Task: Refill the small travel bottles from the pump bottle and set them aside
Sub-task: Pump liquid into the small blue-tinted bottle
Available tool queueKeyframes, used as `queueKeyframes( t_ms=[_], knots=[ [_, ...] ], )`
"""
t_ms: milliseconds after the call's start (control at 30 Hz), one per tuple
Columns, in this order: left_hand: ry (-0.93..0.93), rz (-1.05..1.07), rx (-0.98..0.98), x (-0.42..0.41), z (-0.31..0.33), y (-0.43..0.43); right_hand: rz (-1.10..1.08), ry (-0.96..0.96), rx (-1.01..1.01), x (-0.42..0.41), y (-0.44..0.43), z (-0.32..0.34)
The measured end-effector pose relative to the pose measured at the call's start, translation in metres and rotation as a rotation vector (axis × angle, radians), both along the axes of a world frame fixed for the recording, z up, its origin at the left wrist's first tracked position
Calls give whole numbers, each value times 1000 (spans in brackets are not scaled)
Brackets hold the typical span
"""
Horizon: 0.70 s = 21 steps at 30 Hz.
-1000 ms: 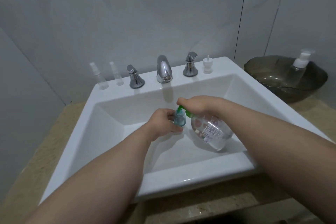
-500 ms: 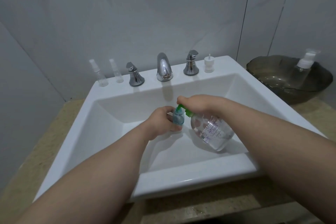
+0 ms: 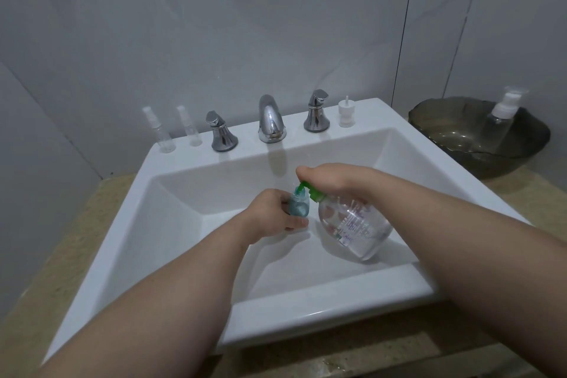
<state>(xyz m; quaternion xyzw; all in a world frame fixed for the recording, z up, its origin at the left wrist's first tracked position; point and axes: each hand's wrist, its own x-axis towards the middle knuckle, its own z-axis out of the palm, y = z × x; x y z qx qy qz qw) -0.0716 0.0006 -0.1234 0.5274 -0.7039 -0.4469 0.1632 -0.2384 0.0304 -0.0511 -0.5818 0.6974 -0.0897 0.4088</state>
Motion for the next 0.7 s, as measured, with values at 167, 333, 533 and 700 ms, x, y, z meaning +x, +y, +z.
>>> queueKeyframes(
  t_ms=[167, 333, 533, 700],
  knots=[
    [-43, -10, -13, 0, 2, 0, -1, 7, -21, -2, -1, 1],
    [-44, 8, -12, 1, 3, -1, -1, 65, -3, -1, -3, -1],
    [24, 47, 29, 4, 2, -3, 24, 83, -9, 0, -3, 0],
    [65, 55, 78, 4, 1, -5, 44, 63, 26, -2, -4, 0]
  ],
)
